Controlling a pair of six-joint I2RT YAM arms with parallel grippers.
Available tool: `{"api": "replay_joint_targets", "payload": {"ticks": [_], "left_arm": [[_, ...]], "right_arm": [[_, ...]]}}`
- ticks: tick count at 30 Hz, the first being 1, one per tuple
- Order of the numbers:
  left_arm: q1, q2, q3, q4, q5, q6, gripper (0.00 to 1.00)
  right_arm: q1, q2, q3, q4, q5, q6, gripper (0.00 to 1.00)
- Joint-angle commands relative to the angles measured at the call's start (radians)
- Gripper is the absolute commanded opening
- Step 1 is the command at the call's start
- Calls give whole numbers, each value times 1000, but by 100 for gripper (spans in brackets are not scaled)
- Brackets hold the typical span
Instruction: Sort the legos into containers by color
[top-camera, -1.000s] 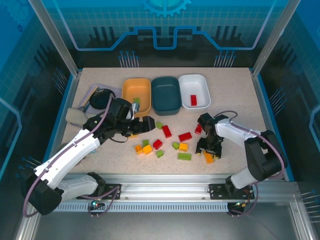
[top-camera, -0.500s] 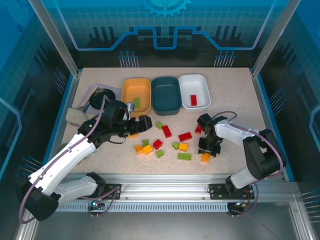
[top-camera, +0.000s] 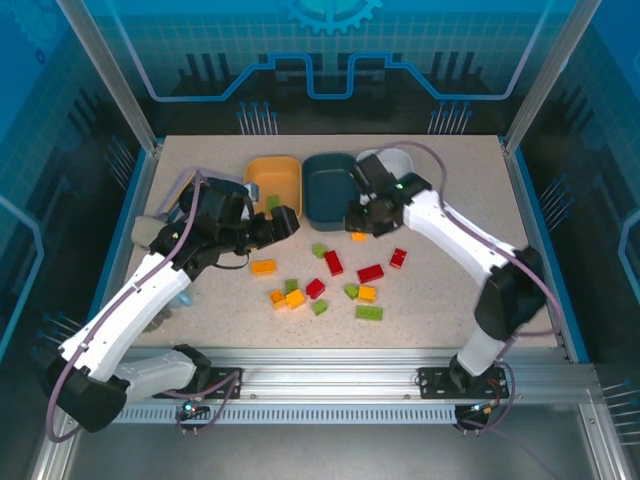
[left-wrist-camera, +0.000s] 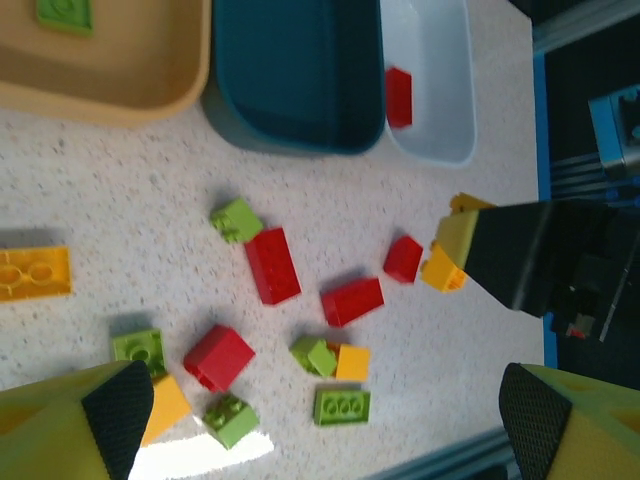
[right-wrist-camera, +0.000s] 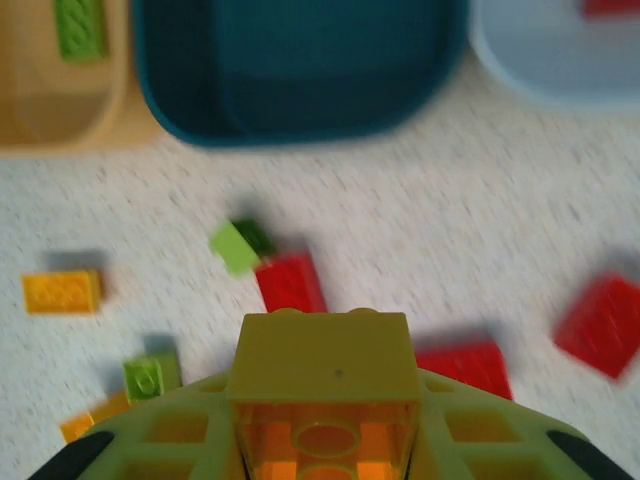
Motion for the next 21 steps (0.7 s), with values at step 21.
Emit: {"api": "replay_joint_targets", "payload": {"ticks": [21], "left_arm": [[114,75,-78,-85,43,31,88]], "right_arm": [[-106,884,974,-210,-105,-108,52]]}}
